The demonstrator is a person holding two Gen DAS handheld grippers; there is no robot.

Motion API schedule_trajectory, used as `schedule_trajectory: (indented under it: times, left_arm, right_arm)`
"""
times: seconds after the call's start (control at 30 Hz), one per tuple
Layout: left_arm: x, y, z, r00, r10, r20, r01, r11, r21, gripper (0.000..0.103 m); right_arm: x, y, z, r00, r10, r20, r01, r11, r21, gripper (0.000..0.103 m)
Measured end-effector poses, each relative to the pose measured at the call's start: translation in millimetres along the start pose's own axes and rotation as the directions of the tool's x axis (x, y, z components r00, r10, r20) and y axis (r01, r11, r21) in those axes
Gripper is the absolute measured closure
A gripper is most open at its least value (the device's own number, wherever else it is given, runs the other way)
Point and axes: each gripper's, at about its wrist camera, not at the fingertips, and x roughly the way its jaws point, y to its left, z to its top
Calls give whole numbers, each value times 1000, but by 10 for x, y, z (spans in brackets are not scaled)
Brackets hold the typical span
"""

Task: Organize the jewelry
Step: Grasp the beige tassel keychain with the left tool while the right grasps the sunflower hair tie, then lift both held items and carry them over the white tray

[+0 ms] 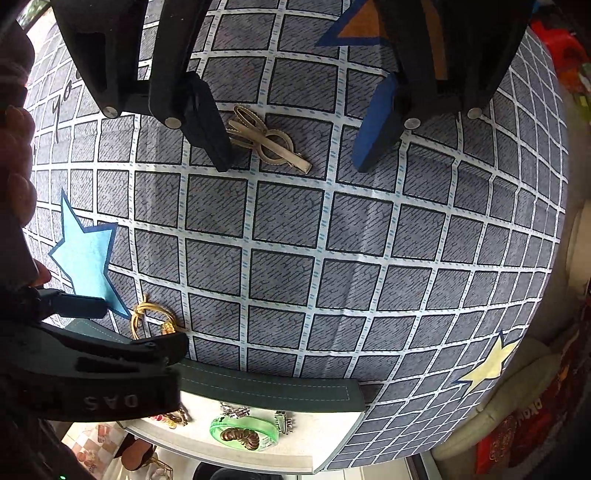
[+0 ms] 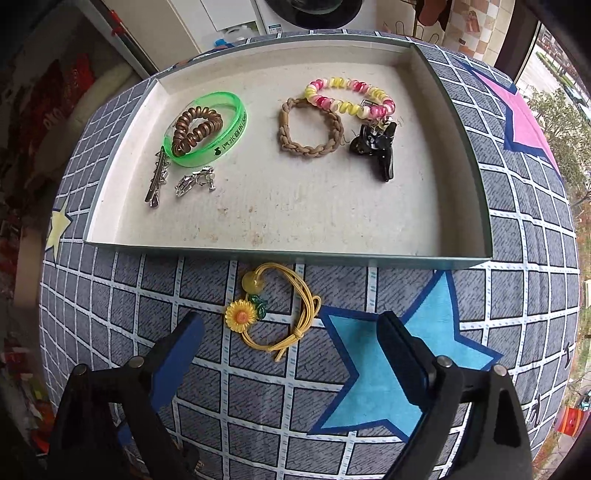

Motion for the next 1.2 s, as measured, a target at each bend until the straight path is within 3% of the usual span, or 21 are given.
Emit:
schedule_trajectory:
  times: [0.13,0.23,0.37,0.4,0.53,0.77,1.2]
  left_arm:
    - [-107,-132,-23,1000,-11,6,11,1000,28,32]
    - [-178,-171,-20,1000,-22,12,21,998,53,41]
    - [-248,-102,-27,999,-47,26,45,995,84,55]
    - [-262,-98,-25,997,-65,29,63,994,87,59]
    - [-278,-18,-3,990,-139,22,137,987,85,78]
    - [-263,-39,6,980,-201,7,200,976,81,79]
    - [-396,130,64,970,-242,37,237,966,107,79]
  right_arm:
    - [65,189,6,997,-81,18,82,995,-65,24]
    - [104,321,-5,989,-143,43,147,983,-114,43]
    - [101,373,8,989,-133,57,139,983,-121,85]
    - [101,361,8,990,-127,55,133,984,-115,87]
    - [31,200,-67,996,-73,40,76,994,-74,88]
    - [-82,-41,-307,1000,-7,25,7,1000,-9,88]
    - [-406,-366,-650,997,63,35,-65,995,74,88]
